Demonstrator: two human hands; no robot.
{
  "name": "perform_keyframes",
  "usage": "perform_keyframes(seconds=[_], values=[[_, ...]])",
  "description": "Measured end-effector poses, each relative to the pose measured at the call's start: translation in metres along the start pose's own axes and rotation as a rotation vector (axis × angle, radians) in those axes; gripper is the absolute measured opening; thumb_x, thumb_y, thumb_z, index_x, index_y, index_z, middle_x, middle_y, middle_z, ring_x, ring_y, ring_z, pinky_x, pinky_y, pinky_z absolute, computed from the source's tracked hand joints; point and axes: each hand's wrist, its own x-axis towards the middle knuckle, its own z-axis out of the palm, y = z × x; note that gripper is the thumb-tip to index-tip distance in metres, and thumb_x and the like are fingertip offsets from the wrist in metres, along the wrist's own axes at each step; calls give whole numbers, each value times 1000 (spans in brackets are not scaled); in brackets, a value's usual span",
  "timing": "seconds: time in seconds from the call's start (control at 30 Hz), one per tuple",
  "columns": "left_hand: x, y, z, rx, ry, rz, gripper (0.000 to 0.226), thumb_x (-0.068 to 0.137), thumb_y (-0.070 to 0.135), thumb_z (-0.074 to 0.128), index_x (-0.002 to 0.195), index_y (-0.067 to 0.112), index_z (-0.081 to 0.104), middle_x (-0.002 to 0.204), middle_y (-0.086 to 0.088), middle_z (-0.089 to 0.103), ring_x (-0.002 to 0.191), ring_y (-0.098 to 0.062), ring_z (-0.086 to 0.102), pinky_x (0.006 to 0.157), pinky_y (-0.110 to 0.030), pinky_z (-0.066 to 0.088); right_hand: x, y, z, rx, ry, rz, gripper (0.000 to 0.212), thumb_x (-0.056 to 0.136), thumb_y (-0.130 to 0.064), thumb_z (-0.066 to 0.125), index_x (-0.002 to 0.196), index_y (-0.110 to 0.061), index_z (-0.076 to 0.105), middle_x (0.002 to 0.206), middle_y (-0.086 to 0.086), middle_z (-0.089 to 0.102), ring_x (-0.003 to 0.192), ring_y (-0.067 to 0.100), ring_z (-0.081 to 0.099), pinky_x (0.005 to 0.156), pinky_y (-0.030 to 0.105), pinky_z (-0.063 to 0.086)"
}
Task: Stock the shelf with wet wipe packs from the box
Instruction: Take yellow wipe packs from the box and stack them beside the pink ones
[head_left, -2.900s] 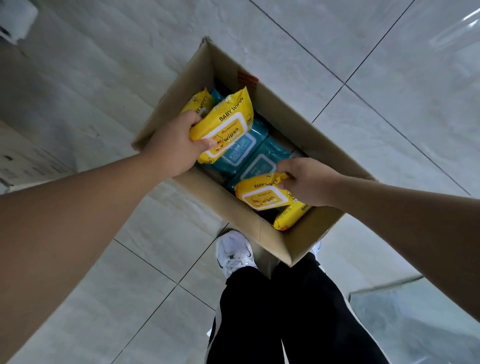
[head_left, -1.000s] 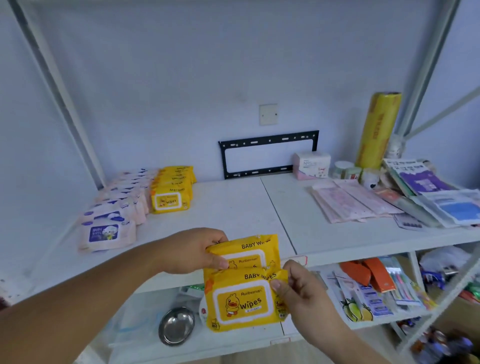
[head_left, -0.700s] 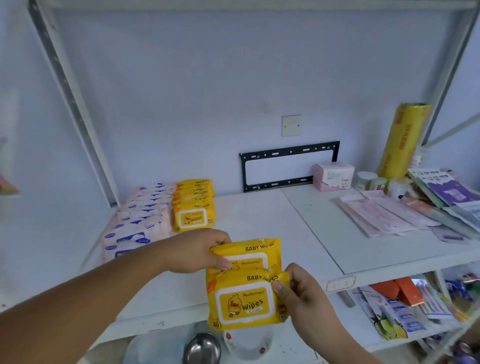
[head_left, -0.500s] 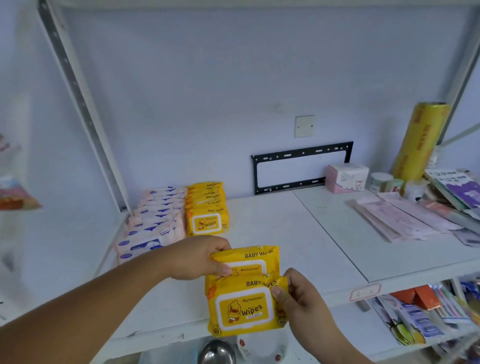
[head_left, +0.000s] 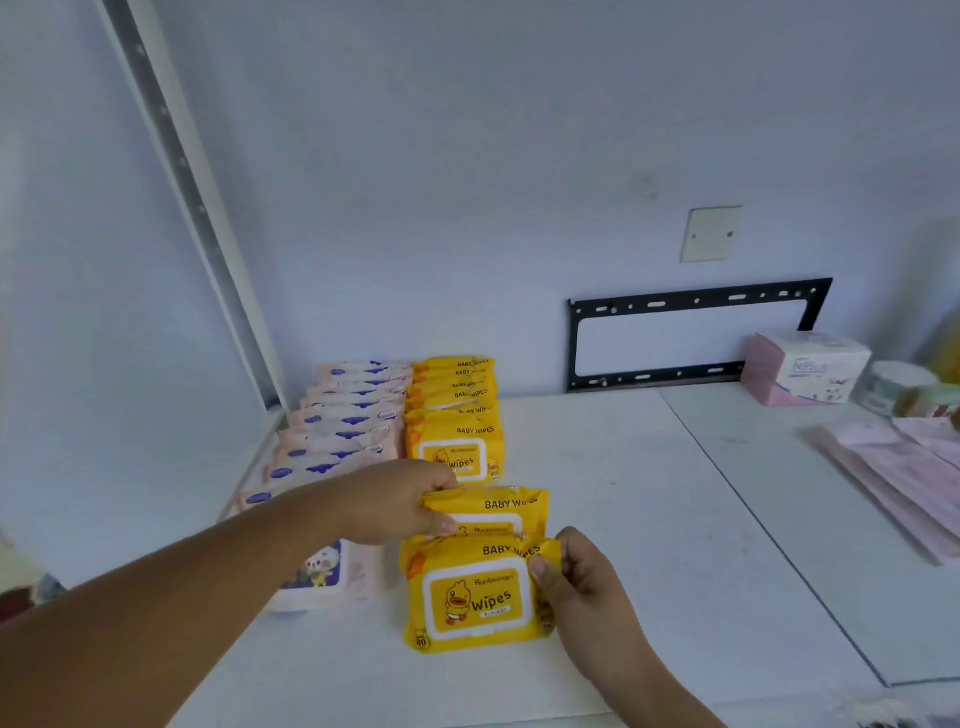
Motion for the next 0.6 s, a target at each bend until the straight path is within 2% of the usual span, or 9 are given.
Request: perform_keyframes(seconds=[0.1, 0.17, 0.2, 0.27, 0.33, 0.4, 0.5, 0.6], values=[[29, -14, -12, 17, -5, -26, 38, 88, 54, 65, 123, 41, 55, 126, 19, 60, 113, -5, 59, 99, -38, 52, 37, 4, 0, 7, -27, 13, 33, 101, -5, 53, 71, -13, 42, 52, -13, 52, 52, 2, 50, 51, 15, 40], [47, -21, -20, 41, -8, -29, 29, 89, 51, 65, 115, 43, 55, 117, 20, 61, 108, -6, 60, 95, -36, 52, 63, 11, 3, 18, -31, 1, 34, 100, -14, 56, 70, -18, 43, 57, -7, 48, 56, 9, 47, 54, 23, 39], [55, -24, -24, 53, -8, -31, 25, 90, 49, 65, 112, 43, 54, 112, 20, 61, 105, -6, 60, 91, -33, 52, 74, 13, 4, 10, -29, -3, 32, 97, -20, 58, 68, -22, 44, 61, -2, 47, 60, 13, 45, 57, 29, 38], [70, -30, -29, 82, -6, -48, 21, 92, 47, 64, 108, 43, 51, 102, 22, 57, 99, -6, 58, 78, -27, 48, 93, 18, 7, 19, -53, -9, 34, 96, -22, 58, 65, -28, 46, 64, 2, 45, 63, 16, 43, 61, 31, 35], [84, -37, -30, 112, -1, -67, 21, 92, 48, 64, 107, 44, 49, 100, 22, 54, 97, -6, 57, 73, -25, 44, 109, 25, 10, 2, -50, -5, 41, 100, -13, 57, 64, -29, 46, 61, -3, 43, 59, 12, 42, 59, 29, 35], [93, -43, -31, 121, 9, -89, 22, 92, 49, 63, 108, 43, 49, 99, 22, 52, 95, -5, 55, 71, -24, 42, 122, 32, 14, -14, -40, 5, 40, 100, -8, 57, 65, -23, 41, 54, -13, 41, 53, 5, 39, 54, 21, 35], [102, -51, -33, 141, 26, -108, 26, 93, 48, 61, 116, 39, 52, 106, 17, 53, 97, -6, 54, 75, -25, 42, 135, 35, 21, -43, -9, 20, 38, 100, -8, 56, 67, -17, 38, 51, -15, 39, 50, 3, 37, 51, 18, 33], [109, -57, -38, 293, 48, -79, 27, 93, 49, 60, 115, 37, 51, 102, 14, 54, 95, -9, 54, 75, -29, 42, 148, 37, 28, -44, -19, 28, 36, 100, -8, 54, 68, -17, 42, 49, -15, 46, 46, -1, 43, 50, 13, 35]])
